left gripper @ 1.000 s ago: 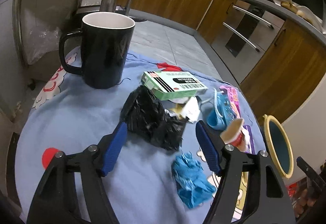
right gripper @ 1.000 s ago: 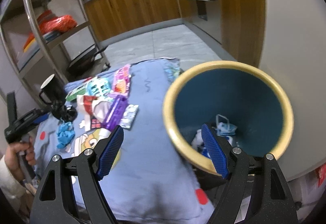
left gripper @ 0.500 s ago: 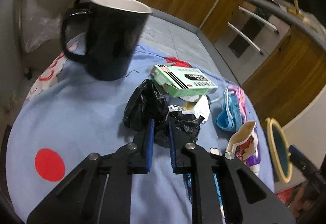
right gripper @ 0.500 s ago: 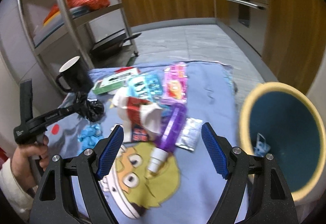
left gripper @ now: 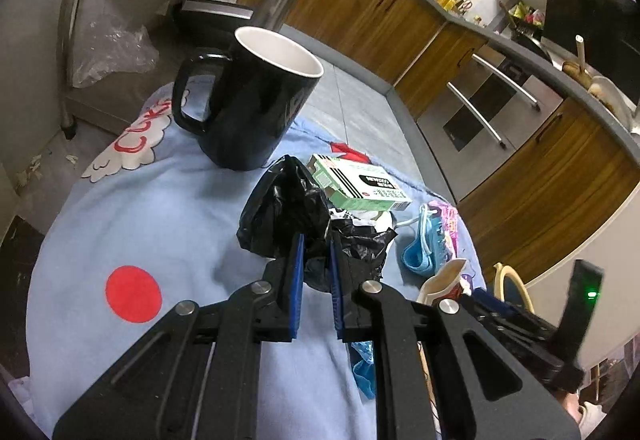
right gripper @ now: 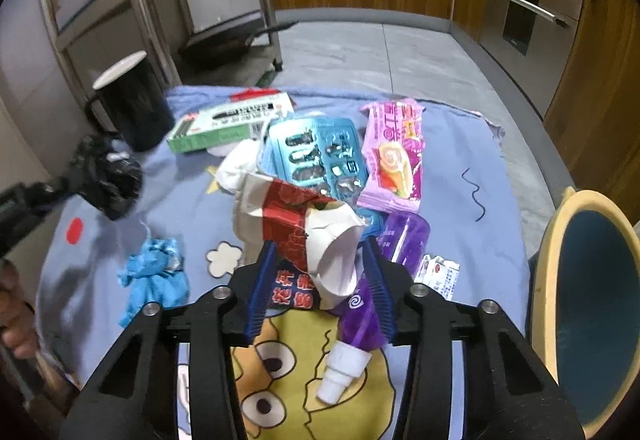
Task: Collect trash
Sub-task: 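Grasp the black plastic bag with the left gripper while the right grasps the red-white wrapper, then carry the black bag and wrapper to the teal bin and release them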
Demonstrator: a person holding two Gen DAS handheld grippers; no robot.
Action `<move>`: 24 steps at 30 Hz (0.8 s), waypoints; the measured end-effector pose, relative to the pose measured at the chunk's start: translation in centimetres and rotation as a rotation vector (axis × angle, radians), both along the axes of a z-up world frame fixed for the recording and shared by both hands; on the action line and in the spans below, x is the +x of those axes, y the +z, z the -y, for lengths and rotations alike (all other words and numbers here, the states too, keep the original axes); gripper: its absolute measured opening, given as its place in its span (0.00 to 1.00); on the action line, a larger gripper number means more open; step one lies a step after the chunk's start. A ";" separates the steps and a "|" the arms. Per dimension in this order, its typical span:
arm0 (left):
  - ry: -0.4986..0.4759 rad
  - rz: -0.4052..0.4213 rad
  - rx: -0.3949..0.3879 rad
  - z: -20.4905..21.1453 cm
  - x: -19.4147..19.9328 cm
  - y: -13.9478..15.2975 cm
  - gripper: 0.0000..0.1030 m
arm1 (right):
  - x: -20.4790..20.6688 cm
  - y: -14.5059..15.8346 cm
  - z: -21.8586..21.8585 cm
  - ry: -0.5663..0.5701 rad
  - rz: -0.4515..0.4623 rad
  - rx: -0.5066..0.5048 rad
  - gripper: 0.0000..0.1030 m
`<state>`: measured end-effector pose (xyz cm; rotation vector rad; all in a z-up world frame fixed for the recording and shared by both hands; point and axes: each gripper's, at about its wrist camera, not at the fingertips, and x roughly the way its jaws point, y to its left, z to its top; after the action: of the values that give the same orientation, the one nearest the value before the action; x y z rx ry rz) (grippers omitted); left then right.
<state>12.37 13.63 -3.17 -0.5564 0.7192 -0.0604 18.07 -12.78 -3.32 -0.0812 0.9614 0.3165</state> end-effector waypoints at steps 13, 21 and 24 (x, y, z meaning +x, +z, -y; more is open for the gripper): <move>-0.015 0.056 0.025 1.0 -1.5 1.2 0.11 | -0.9 0.2 0.1 0.032 -0.014 0.099 0.10; -0.039 0.087 0.061 2.1 -2.6 1.9 0.11 | -2.5 2.3 0.9 0.038 0.006 0.174 0.10; -0.044 0.090 0.068 2.4 -3.0 2.1 0.11 | -3.5 3.2 1.8 0.035 0.012 0.205 0.10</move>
<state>9.34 11.23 -1.11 -0.4699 0.6437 -0.1006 14.53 -14.57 -0.10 0.0878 0.9117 0.4448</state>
